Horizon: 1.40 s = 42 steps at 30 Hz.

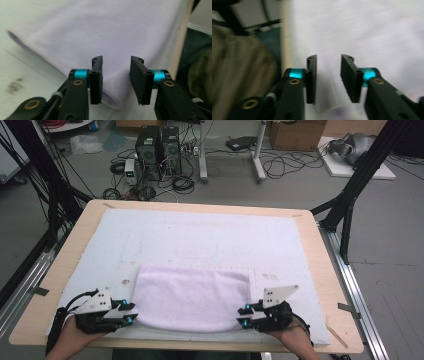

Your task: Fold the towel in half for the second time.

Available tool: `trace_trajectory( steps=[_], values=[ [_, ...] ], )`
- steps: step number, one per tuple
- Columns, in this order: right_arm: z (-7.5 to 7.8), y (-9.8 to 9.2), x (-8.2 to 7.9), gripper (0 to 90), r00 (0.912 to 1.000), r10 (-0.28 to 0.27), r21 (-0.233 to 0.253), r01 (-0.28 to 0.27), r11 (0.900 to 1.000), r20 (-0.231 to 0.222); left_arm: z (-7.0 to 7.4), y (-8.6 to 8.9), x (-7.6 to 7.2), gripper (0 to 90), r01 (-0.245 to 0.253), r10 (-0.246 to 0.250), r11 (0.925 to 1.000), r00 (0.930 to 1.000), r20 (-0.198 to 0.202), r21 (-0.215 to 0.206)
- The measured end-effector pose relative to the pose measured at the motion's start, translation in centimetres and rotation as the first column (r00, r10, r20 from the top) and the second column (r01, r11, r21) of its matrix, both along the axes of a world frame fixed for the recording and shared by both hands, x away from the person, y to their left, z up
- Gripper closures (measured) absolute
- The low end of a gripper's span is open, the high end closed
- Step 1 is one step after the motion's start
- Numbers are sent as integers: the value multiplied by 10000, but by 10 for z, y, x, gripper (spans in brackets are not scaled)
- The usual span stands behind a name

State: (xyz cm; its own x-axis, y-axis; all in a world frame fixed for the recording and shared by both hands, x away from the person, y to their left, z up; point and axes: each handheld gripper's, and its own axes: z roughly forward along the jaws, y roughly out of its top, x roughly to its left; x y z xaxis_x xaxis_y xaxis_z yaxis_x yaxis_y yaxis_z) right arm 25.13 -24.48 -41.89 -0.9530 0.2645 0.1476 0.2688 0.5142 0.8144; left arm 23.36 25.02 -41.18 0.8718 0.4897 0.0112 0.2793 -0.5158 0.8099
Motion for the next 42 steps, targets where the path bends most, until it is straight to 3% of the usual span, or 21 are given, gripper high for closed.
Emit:
trace_trajectory(
  steps=[2,6,9,12,14,15,16,19,21,24,26,28,31,34,37,42],
  values=[
    [6,-1,15,623,9981,-583,-202,587,9981,217,5,0,13,604,-409,415,9988,9989,225,-253],
    [9,-5,47,557,9874,-1546,-415,1560,9869,340,6,-3,41,561,-1030,1044,9929,9943,211,-595],
    [10,-7,69,511,9795,-1987,-569,2004,9781,338,5,-8,61,546,-1297,1313,9906,9907,352,-444],
    [9,-5,87,482,9728,-2279,-568,2300,9715,410,5,-13,84,499,-1630,1638,9860,9863,209,-346],
    [6,-4,98,470,9706,-2364,-821,2395,9674,455,2,-15,98,460,-1890,1896,9815,9817,186,-298],
    [4,-4,102,468,9695,-2427,-855,2449,9658,351,2,-15,98,454,-1890,1896,9815,9817,186,-298],
    [0,-5,107,467,9677,-2509,-849,2521,9640,240,-4,-14,110,445,-2100,2096,9775,9776,-173,-222],
    [-8,-8,113,460,9640,-2657,-1045,2638,9589,-44,-16,-13,121,426,-2443,2428,9697,9672,-747,-104],
    [-14,-9,114,466,9631,-2688,-1129,2658,9574,-115,-22,-12,124,423,-2572,2571,9663,9617,-955,112],
    [-23,-11,112,497,9646,-2624,-1231,2573,9585,-275,-29,-13,125,440,-2498,2530,9674,9593,-1255,410],
    [-26,-13,112,537,9639,-2619,-984,2564,9616,-478,-33,-12,124,451,-2541,2544,9670,9565,-1428,205],
    [-26,-11,111,629,9704,-2350,-995,2288,9684,-552,-33,-11,123,479,-2422,2416,9701,9588,-1493,149],
    [-26,-3,108,740,9802,-1925,-1231,1856,9749,-466,-33,-13,122,604,-2069,2045,9784,9657,-1599,12],
    [-27,-2,109,794,9810,-1800,-1140,1712,9786,-722,-33,-13,122,700,-1977,1929,9802,9645,-1803,-89],
    [-26,-4,110,835,9798,-1791,-1050,1696,9799,-893,-31,-15,120,792,-1776,1758,9841,9715,-1589,27],
    [-21,-6,108,856,9825,-1784,-1022,1722,9797,-541,-27,-17,115,854,-1837,1837,9829,9766,-1121,109]
  ],
)
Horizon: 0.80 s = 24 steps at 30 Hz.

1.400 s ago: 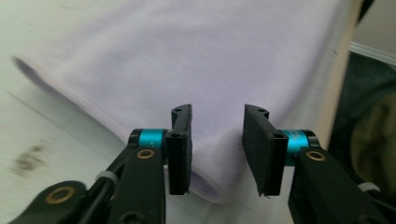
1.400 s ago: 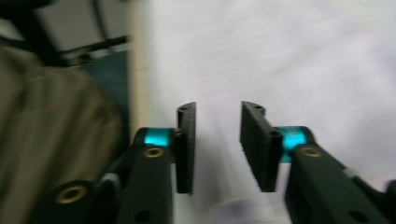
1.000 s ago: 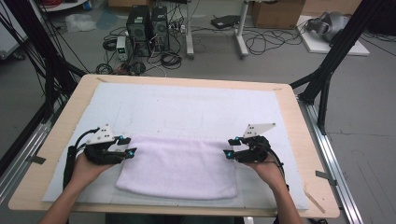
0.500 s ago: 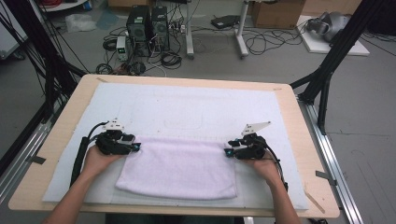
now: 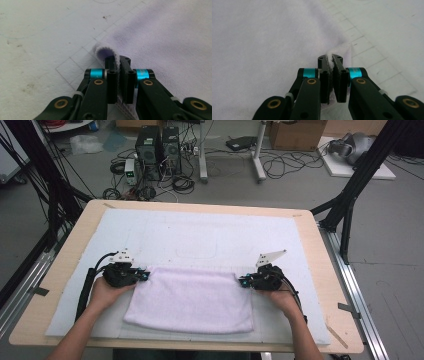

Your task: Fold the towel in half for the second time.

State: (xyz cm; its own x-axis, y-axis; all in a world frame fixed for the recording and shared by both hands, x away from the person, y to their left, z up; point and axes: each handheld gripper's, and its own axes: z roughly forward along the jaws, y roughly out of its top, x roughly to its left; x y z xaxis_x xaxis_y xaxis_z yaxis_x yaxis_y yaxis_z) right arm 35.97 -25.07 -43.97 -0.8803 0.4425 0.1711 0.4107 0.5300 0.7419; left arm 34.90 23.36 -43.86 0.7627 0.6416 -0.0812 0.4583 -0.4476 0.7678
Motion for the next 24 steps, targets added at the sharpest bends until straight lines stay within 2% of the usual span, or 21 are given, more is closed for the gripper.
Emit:
trace_trajectory(
  steps=[6,15,18,21,23,24],
  values=[
    [13,-8,1,858,9995,-211,393,202,9990,246,11,3,-4,863,-82,96,9993,9992,398,-352],
    [25,-11,2,859,9971,-317,329,295,9990,693,22,4,-6,865,-248,299,9980,9956,886,-590],
    [28,-12,3,859,9973,-335,341,313,9989,655,23,3,-6,866,-268,325,9978,9950,940,-610],
    [27,-12,3,858,9977,-315,180,305,9994,596,22,4,-5,865,-157,206,9980,9965,808,-609],
    [25,-11,5,855,9982,-317,206,307,9993,514,18,4,-4,864,-140,163,9989,9984,535,-444],
    [23,-10,5,844,9992,-293,223,287,9993,286,15,4,-3,860,-145,160,9988,9993,323,-463]
  ],
)
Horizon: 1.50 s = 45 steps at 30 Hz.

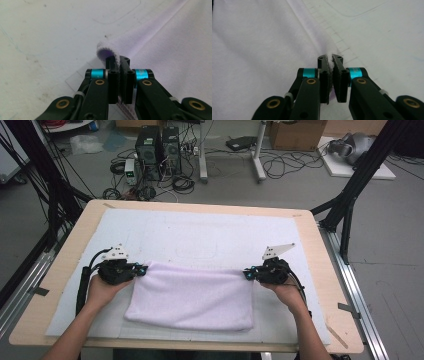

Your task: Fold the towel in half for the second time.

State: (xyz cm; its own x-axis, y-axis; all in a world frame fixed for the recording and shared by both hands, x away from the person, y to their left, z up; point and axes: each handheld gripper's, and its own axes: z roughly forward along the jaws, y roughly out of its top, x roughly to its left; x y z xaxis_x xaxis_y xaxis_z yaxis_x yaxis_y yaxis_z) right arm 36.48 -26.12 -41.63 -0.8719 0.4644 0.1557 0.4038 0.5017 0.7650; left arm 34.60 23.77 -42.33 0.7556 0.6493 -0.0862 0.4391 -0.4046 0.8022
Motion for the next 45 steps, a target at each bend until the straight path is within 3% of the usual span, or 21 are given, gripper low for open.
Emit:
trace_trajectory(
  steps=[1,2,4,5,6,10,12,14,15,17,18,22,27,32,37,40,41,42,43,44,45],
  values=[
    [-2,1,1,775,9995,39,85,-36,10000,-323,-2,1,1,843,55,-55,10000,9999,-130,-9],
    [-5,1,2,646,9982,-16,204,28,9998,-598,-3,3,1,795,-21,21,10000,9999,-164,19],
    [-10,-2,4,535,9940,-238,293,270,9992,-1064,-5,6,4,601,-198,188,9995,9990,-412,-240],
    [-12,-4,4,494,9926,-344,282,379,9989,-1168,-6,6,5,537,-276,250,9987,9978,-609,-427],
    [-14,-5,4,464,9901,-354,330,402,9986,-1358,-7,7,6,499,-316,294,9990,9973,-671,-321],
    [-23,-5,-2,432,9882,-445,-455,383,9982,-1467,-16,4,12,413,-394,399,9992,9929,-1119,74],
    [-26,-5,-5,458,9887,-415,-327,372,9988,-1439,-20,0,12,426,-203,228,9996,9914,-1289,209],
    [-27,-3,-6,472,9889,-269,-223,239,9995,-1458,-19,-2,10,480,-170,203,9993,9939,-1082,320],
    [-27,1,-11,582,9922,-60,-330,19,9995,-1246,-19,-4,9,589,300,-278,9994,9933,-1123,184],
    [-28,7,-12,657,9919,268,-340,-313,9989,-1244,-19,-6,8,668,427,-409,9990,9920,-1192,128],
    [-27,9,-12,739,9894,466,-297,-511,9983,-1378,-19,-6,8,726,500,-476,9986,9921,-1157,181],
    [-23,9,-11,835,9924,747,-352,-785,9963,-974,-15,-5,5,813,436,-402,9981,9963,-764,434],
    [-11,5,-9,842,9978,458,-432,-478,9979,-472,-6,-7,3,825,-19,17,9995,10000,61,316],
    [9,5,3,842,9998,153,-379,-149,9992,104,11,-7,9,826,-570,569,9984,9955,758,-6],
    [26,3,21,842,9982,-238,-227,251,9994,544,30,-9,29,825,-988,991,9951,9884,1155,-83],
    [35,6,38,840,9963,-410,-445,444,9980,752,43,-13,50,825,-1191,1177,9929,9814,1519,-1],
    [39,6,46,824,9940,-575,-486,622,9969,927,46,-14,60,820,-1322,1287,9911,9788,1594,119],
    [43,6,56,752,9888,-965,-447,1022,9938,1138,48,-16,70,793,-1688,1618,9853,9717,1719,268],
    [45,5,65,590,9765,-1583,-349,1650,9857,1466,47,-16,79,711,-2215,2109,9739,9636,1643,486],
    [45,2,74,534,9636,-2246,-254,2305,9727,1453,45,-16,87,589,-2519,2429,9662,9610,1318,557],
    [43,-1,82,533,9616,-2519,7,2533,9674,1092,42,-13,90,562,-2587,2510,9642,9613,1139,580]
  ],
)
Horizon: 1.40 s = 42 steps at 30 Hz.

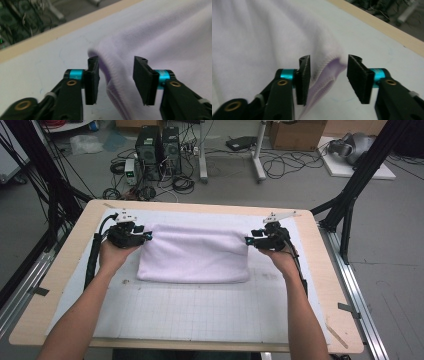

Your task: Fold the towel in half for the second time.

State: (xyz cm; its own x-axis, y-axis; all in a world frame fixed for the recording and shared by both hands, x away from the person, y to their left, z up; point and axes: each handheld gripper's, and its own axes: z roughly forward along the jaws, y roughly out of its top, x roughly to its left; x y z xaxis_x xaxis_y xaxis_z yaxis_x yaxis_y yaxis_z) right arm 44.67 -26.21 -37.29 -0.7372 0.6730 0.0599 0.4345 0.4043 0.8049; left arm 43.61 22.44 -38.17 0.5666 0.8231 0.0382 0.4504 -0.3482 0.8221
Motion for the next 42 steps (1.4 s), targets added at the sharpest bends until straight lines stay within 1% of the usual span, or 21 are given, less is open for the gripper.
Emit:
trace_trajectory(
  steps=[1,2,3,4,6,8,10,14,15,17,18,19,20,21,22,23,26,31,36,40,42],
  values=[
    [-2,-2,3,532,9998,-213,198,213,9996,-29,-3,2,1,557,27,-28,10000,9999,-139,-56],
    [-4,-1,4,532,9995,-294,213,296,9993,-92,-6,3,-1,545,149,-149,9999,9995,-275,-8],
    [-7,0,4,527,9995,-156,190,161,9997,-259,-9,4,-4,535,319,-318,9995,9990,-317,50],
    [-10,3,2,531,9991,125,116,-120,9999,-413,-13,5,-8,531,444,-444,9990,9987,-268,-37],
    [-14,11,-7,537,9968,693,-167,-700,9974,-403,-19,8,-17,532,750,-765,9965,9962,-427,-376],
    [-18,17,-20,549,9905,1220,-194,-1234,9922,-628,-25,9,-31,531,1123,-1138,9927,9930,-326,-446],
    [-21,22,-35,586,9844,1689,-290,-1705,9849,-497,-31,10,-45,535,1495,-1517,9872,9877,-382,-550],
    [-37,24,-59,638,9744,2116,-543,-2159,9749,-753,-41,12,-67,560,1996,-2030,9779,9777,-538,-619],
    [-42,24,-63,639,9744,2094,-613,-2147,9748,-818,-43,11,-71,574,2071,-2109,9759,9760,-542,-681],
    [-51,22,-68,646,9731,2004,-755,-2096,9749,-1132,-48,11,-77,583,2273,-2301,9729,9703,-750,-433],
    [-54,22,-69,645,9691,1988,-943,-2136,9724,-1458,-51,11,-79,588,2308,-2324,9726,9691,-823,-287],
    [-57,22,-71,647,9676,1965,-1029,-2141,9714,-1583,-54,12,-81,588,2333,-2334,9723,9682,-905,-121],
    [-59,21,-73,655,9692,1955,-886,-2101,9737,-1499,-57,12,-82,586,2359,-2349,9718,9671,-977,-12],
    [-60,21,-76,663,9743,1953,-812,-2048,9754,-1124,-59,14,-83,586,2365,-2356,9716,9671,-955,-13],
    [-62,20,-78,663,9746,1945,-845,-2043,9753,-1112,-60,14,-84,586,2340,-2334,9722,9684,-876,-45],
    [-64,19,-79,663,9747,1905,-708,-1995,9773,-1165,-60,14,-84,587,2348,-2342,9720,9684,-857,-33],
    [-64,16,-79,647,9788,1777,-436,-1829,9822,-1020,-58,13,-84,580,2366,-2351,9715,9688,-789,105],
    [-60,15,-87,576,9858,1571,-51,-1577,9875,-590,-49,19,-90,530,2196,-2213,9750,9733,-616,-330],
    [-53,14,-99,477,9908,1323,222,-1317,9910,-273,-37,24,-103,472,2024,-2047,9766,9785,-262,-723],
    [-44,14,-109,387,9941,1085,400,-1084,9933,2,-34,24,-115,425,1988,-1999,9774,9798,-85,-721],
    [-44,13,-117,368,9947,970,534,-987,9937,333,-32,24,-121,420,1987,-1989,9777,9800,39,-687]
  ],
)
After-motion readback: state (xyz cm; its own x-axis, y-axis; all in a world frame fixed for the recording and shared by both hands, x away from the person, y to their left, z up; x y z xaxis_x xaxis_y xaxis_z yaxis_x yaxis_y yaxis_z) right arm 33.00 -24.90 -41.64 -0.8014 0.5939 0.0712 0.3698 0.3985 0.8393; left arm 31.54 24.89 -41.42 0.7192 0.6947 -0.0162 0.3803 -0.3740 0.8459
